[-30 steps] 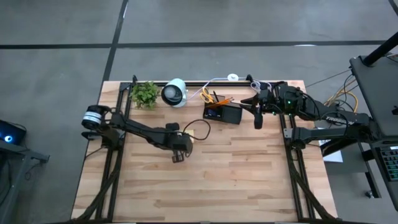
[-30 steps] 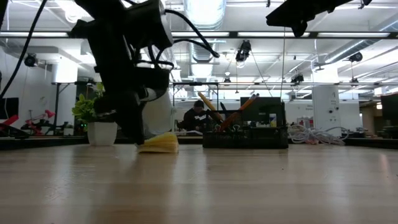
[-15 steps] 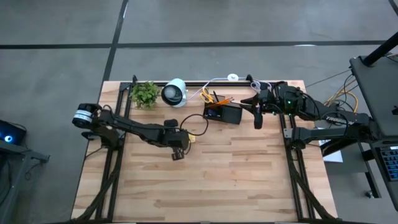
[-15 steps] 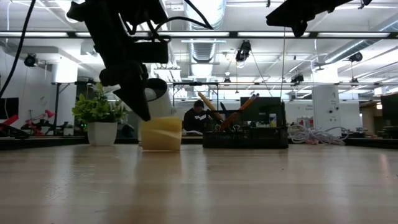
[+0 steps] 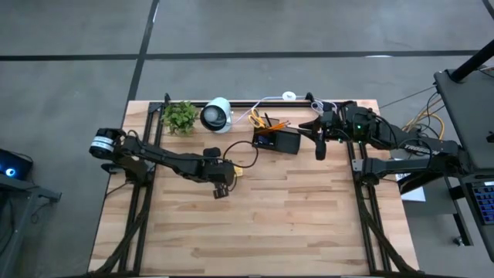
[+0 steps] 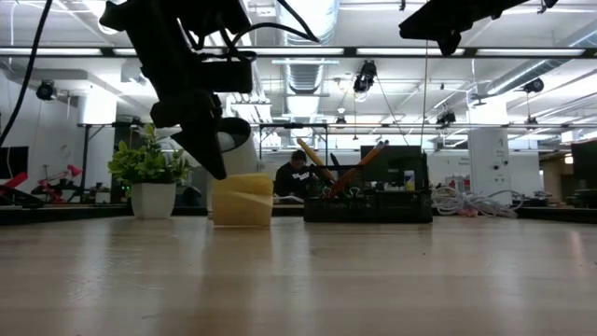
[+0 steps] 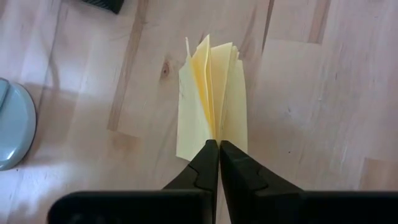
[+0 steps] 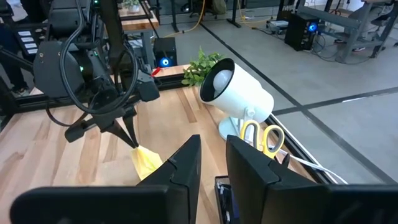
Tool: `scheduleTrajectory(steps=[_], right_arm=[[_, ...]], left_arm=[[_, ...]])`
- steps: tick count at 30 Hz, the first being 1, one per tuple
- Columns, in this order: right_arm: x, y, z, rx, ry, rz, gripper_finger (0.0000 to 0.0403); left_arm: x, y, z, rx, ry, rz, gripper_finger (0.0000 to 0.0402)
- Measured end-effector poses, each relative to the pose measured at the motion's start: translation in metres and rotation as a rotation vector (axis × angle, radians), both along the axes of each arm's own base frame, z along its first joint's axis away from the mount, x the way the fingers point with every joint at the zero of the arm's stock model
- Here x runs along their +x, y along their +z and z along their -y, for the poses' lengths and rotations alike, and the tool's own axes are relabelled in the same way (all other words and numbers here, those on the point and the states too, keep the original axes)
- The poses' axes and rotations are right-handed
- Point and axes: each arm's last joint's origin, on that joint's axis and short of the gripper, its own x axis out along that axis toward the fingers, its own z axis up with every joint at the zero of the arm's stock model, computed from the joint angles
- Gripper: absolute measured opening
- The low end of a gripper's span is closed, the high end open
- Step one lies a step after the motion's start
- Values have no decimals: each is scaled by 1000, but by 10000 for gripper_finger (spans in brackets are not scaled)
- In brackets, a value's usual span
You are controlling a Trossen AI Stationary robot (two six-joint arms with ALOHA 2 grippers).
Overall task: Pick and place office supplies into organizer
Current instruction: Put the notepad into the desk organizer
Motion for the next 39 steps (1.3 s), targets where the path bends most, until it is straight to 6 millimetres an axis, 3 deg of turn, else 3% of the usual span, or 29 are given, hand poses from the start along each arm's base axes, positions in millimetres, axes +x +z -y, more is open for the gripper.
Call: scheduleTrajectory(steps=[28, 32, 39], right_arm=[[0, 0, 0, -1, 0, 0, 59], [0, 0, 0, -1, 1, 1, 59], [0, 0, 0, -2, 1, 1, 64]], left_arm=[[-2, -8, 2, -67, -65, -19, 3], [-1, -8, 3, -71, -90, -13, 35], [1, -7, 3, -77, -85, 8, 143]])
